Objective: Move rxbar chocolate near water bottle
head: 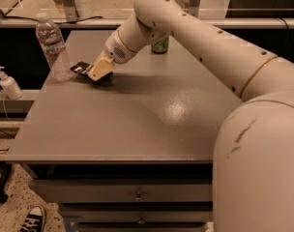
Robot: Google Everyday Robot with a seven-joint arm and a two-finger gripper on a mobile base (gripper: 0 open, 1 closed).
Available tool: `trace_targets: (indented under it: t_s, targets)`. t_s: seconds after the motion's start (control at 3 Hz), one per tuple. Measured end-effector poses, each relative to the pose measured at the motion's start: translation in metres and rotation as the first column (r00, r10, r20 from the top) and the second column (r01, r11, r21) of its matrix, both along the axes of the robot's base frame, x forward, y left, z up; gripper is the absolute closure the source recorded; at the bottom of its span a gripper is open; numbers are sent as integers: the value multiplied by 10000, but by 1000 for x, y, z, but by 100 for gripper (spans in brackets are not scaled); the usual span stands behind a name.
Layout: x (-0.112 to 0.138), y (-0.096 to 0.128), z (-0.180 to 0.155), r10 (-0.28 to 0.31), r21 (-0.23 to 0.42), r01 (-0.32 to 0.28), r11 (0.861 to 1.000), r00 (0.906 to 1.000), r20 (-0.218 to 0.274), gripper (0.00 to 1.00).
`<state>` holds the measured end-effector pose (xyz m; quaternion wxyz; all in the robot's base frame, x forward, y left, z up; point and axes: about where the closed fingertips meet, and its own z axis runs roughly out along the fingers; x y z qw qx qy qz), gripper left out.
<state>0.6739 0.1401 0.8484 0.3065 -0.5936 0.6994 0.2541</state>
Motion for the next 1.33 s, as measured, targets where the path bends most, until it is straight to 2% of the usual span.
trace_targets:
  t_s: [0.67, 1.0, 1.33]
  targets:
    - [-7, -14, -21, 53, -808, -61, 9967, 9999, -106, 100]
    - [-8, -16, -22, 58, -869, -69, 9962, 9999, -136, 82]
    - [-8, -16, -21, 58, -871, -69, 9962, 9999, -137, 59]
